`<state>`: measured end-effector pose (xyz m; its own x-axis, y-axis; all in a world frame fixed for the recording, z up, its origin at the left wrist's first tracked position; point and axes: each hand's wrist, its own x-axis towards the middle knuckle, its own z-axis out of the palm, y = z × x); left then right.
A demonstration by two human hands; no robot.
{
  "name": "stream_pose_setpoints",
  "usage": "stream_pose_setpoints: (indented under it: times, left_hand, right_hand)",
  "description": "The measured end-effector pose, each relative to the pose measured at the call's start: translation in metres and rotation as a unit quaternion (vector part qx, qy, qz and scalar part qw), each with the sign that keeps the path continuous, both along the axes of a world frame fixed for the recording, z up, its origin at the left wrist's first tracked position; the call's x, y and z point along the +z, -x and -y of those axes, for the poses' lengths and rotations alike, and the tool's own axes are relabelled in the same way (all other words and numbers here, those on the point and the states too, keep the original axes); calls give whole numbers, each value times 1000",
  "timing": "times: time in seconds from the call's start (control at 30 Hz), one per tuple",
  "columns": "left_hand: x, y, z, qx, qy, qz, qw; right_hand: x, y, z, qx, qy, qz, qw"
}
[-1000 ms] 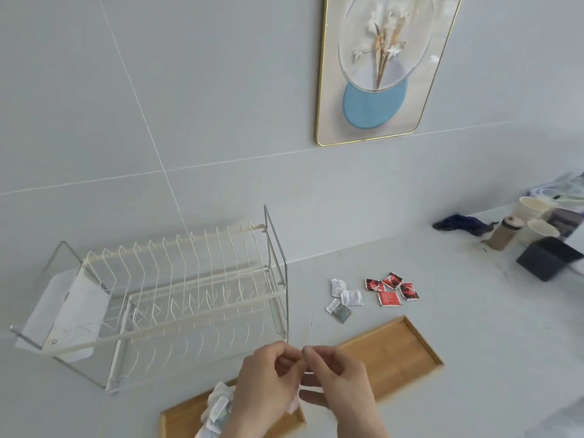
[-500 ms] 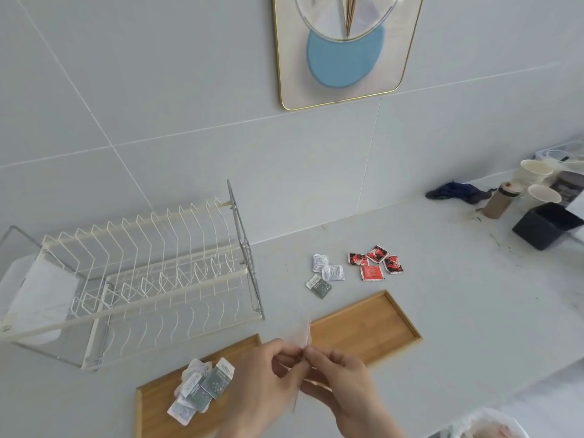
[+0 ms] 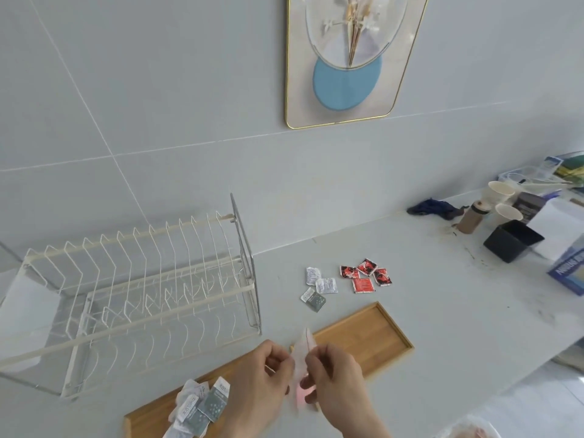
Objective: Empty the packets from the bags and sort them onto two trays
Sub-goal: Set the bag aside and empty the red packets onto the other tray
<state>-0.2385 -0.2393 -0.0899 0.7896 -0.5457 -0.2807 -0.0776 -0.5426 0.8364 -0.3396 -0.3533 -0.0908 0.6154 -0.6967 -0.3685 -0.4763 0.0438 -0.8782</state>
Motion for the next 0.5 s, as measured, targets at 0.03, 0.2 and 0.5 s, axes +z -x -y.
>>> stream_pose_setpoints:
  times: [0.03,0.2,0.5]
  left_hand:
    - [-2,-8,-5,31,6,11,999]
    - [-10,-38,-24,-7,-11,78,997]
    - [-35,-44,-30,-100,55,77,991]
  right_hand:
    - [1,1,4,-12,34,-19,999]
    - [-4,6,14,-11,167,-84,982]
    - [45,2,26,74,78,-72,992]
